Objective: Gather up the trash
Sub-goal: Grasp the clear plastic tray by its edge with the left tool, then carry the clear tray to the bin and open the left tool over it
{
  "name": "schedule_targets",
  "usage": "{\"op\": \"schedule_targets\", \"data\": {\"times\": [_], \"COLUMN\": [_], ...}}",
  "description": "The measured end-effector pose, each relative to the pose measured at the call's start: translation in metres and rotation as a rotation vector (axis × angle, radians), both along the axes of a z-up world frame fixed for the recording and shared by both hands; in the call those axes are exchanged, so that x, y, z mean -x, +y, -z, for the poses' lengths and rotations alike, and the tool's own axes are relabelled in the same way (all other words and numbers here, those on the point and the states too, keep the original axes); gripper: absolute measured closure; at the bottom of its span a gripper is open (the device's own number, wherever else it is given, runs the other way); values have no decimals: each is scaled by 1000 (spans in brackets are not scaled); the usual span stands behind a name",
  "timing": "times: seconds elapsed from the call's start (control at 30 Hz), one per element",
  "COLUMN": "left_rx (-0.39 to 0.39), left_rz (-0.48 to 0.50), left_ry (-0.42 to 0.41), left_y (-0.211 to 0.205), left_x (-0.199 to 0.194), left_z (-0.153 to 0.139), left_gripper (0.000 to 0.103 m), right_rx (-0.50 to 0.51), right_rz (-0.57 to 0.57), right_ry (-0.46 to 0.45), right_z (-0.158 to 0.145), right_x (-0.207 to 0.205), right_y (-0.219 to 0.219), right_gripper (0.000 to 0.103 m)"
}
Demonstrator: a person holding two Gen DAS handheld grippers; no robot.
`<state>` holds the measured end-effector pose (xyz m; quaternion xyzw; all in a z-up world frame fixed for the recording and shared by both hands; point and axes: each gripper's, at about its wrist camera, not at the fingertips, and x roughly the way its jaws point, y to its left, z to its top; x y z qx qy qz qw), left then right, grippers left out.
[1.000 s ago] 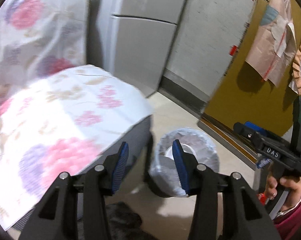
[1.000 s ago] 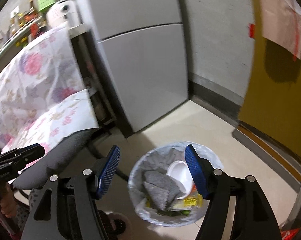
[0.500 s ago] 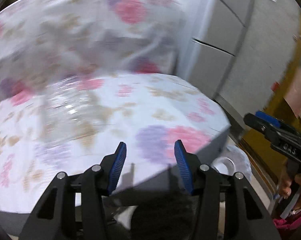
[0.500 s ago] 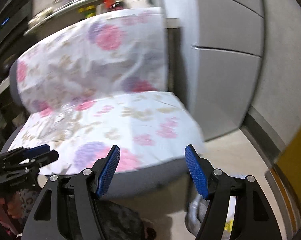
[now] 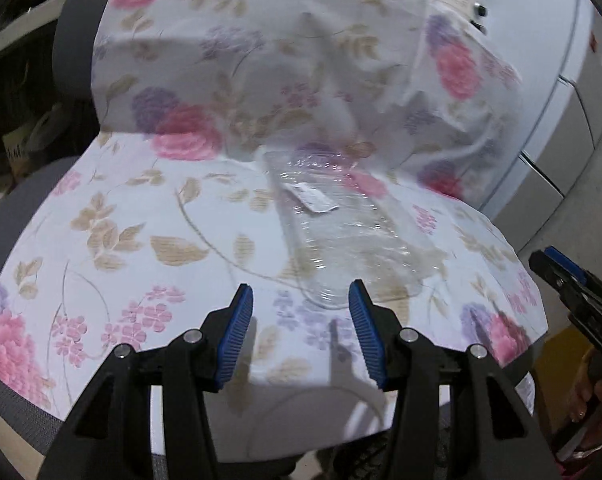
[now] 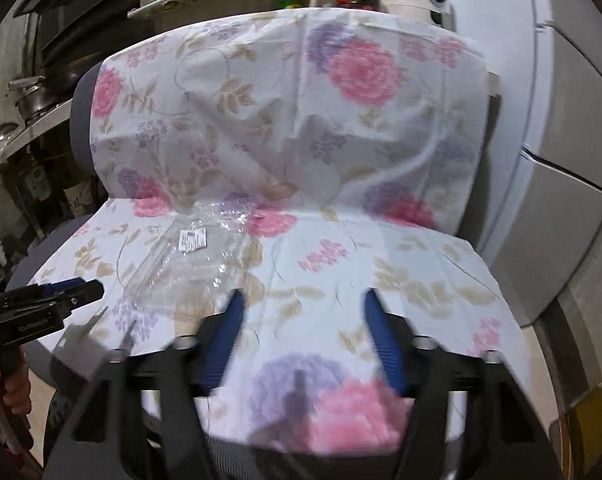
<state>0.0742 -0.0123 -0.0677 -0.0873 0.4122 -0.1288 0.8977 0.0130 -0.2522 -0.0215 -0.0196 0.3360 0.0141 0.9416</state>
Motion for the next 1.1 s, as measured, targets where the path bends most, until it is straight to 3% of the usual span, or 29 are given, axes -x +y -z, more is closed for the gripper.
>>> {"op": "schedule_targets", "data": {"times": [0.07, 0.1, 0.2, 0.47, 0.53, 0.6, 0.7, 0.8, 0.97, 1.1], "left_rx": [6, 7, 32, 36, 7, 50, 74, 93, 177, 172], "left_rz": [-3, 1, 22, 22, 9, -20, -74, -112, -85, 16], "left_ry": [12, 18, 42, 115, 107, 45, -105, -196, -226, -180], "left_y": [3, 3, -1, -25, -28, -19, 2, 25, 39, 0], "left_x": [-5, -8, -22, -72, -75, -68, -45, -22, 6, 15], "left_z": [3, 5, 11, 33, 31, 18, -20, -52, -71, -54], "left_gripper": [55, 55, 65, 72, 91, 98, 99, 99, 99, 99], "right_rx": [4, 1, -20, -57, -61, -60, -58, -72, -100, -110], "right_rz": [-7, -12, -22, -8, 3, 13, 26, 34, 45, 58], "right_ry": [-3, 1, 5, 52, 54, 49, 32, 10, -18, -31], "right_z": [3, 5, 11, 25, 26, 24, 19, 13, 5, -1], "right_x": [-10, -15, -22, -17, -12, -5, 3, 11, 20, 29], "right_y": [4, 6, 9, -4, -10, -15, -21, -26, -32, -36], "right_gripper": [75, 76, 76, 75, 75, 75, 75, 75, 75, 75]}}
